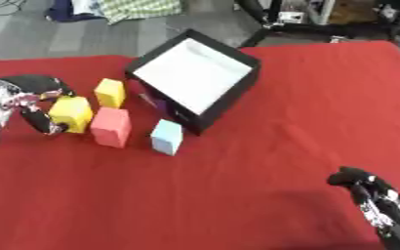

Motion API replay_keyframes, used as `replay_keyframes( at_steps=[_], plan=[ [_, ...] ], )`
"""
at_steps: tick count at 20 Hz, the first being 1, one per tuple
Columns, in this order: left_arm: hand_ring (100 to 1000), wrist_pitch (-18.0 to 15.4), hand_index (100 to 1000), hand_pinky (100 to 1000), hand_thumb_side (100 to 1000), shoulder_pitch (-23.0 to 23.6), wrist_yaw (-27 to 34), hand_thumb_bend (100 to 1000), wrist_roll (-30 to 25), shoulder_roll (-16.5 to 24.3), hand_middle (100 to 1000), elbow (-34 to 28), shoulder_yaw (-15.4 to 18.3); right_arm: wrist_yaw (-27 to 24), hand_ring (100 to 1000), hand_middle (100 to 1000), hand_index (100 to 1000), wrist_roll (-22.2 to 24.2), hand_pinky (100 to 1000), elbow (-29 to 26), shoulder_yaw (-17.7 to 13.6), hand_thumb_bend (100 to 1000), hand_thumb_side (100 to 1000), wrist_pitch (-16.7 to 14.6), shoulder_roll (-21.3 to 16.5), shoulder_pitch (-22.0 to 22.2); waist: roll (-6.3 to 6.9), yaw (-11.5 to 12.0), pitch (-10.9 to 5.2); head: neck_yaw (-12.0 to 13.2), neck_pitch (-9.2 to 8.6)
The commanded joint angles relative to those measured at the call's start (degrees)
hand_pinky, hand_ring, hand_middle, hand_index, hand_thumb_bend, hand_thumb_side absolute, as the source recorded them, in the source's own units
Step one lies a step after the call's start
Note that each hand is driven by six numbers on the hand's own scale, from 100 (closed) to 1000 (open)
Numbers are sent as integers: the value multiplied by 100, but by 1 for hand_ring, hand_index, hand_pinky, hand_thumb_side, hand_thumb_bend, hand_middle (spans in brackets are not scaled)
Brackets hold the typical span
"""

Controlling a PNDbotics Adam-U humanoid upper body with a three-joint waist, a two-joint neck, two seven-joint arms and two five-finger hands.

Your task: Pick up objects on the table and place them in the box.

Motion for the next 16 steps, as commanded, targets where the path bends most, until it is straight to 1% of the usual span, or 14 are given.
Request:
replay_keyframes(
  at_steps=[1,3,5,8,10,12,14,16],
  plan=[
    [547,-17,673,718,155,-289,248,168,-20,295,478,-469,96,-47,805,722,833,18,1000,-49,-1,100,537,-11,-20,-10,-69,-2,-106,38,-9],
    [545,30,672,721,146,-483,430,156,-1,392,477,-738,141,-48,805,721,832,23,1000,-44,5,100,537,-11,-25,-2,-70,-3,-124,56,-9],
    [549,100,679,727,137,-737,618,167,16,437,482,-995,158,-49,804,721,832,30,1000,-37,12,100,538,-12,-27,7,-72,-3,-138,68,-9],
    [567,193,699,738,132,-1110,878,163,-18,343,500,-1257,65,-53,804,721,831,36,1000,-28,20,100,540,-9,-26,11,-75,-10,-149,65,-9],
    [577,229,711,741,131,-1269,948,157,-50,142,512,-1334,-51,-60,804,721,831,47,1000,-24,33,100,538,-6,-27,5,-80,-31,-152,71,-9],
    [585,241,718,742,135,-1376,891,158,-103,-144,519,-1310,-188,-74,804,721,831,61,1000,-21,44,100,537,-5,-30,-5,-89,-55,-158,77,-9],
    [591,219,725,740,138,-1440,733,162,-142,-453,526,-1202,-311,-91,804,721,830,71,1000,-18,51,100,536,-3,-31,-11,-102,-78,-164,82,-9],
    [610,195,748,743,140,-1454,510,183,-97,-776,553,-1041,-421,-107,804,721,830,84,1000,-16,59,100,536,-2,-32,-15,-111,-98,-165,75,-9]
  ],
)
